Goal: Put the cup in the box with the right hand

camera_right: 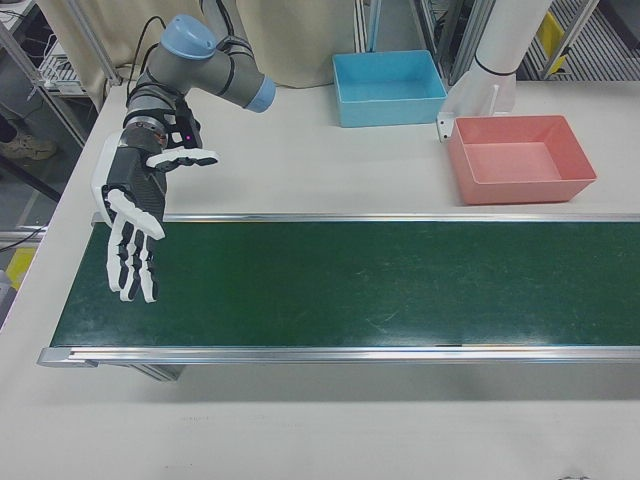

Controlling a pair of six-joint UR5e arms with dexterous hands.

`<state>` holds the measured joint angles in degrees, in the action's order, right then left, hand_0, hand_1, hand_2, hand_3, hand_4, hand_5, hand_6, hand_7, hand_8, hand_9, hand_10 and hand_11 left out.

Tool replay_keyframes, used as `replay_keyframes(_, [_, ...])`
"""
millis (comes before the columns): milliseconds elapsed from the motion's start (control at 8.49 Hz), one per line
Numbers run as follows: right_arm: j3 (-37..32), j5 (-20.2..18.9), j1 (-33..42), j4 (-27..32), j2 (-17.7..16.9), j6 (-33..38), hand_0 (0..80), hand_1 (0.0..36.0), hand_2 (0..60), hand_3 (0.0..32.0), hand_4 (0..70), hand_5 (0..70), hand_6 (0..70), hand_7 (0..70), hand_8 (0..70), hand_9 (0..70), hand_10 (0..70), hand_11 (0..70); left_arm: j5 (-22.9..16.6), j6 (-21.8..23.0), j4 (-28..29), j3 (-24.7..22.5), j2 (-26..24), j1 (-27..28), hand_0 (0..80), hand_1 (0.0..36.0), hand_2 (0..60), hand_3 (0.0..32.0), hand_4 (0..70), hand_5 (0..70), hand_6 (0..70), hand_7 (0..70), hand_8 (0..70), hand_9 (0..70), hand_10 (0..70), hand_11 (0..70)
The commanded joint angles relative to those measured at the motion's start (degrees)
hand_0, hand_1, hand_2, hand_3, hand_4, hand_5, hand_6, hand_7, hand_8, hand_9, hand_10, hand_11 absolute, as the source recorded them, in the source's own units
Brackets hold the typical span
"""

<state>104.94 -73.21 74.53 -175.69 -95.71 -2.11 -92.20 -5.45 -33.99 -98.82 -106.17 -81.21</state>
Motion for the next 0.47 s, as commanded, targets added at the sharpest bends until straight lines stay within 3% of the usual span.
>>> replay_keyframes(0, [0.1, 0.0, 0.0, 0.0, 0.0, 0.0, 51.5, 19.7, 11.8, 15.8, 9.3, 6.1, 1.5, 10.1, 4.4, 3.8, 5.1, 9.1, 0.0, 0.0, 0.0, -0.1, 0.0, 0.0, 0.0, 0.0, 0.0, 0.0, 0.0, 0.0, 0.0, 0.0, 0.0, 0.0, 0.0, 0.0])
replay_keyframes(353, [0.1, 0.0, 0.0, 0.0, -0.1, 0.1, 51.7, 19.9, 11.9, 16.0, 9.2, 6.2, 1.5, 10.3, 4.5, 3.9, 5.1, 9.1, 0.0, 0.0, 0.0, 0.0, 0.0, 0.0, 0.0, 0.0, 0.0, 0.0, 0.0, 0.0, 0.0, 0.0, 0.0, 0.0, 0.0, 0.0])
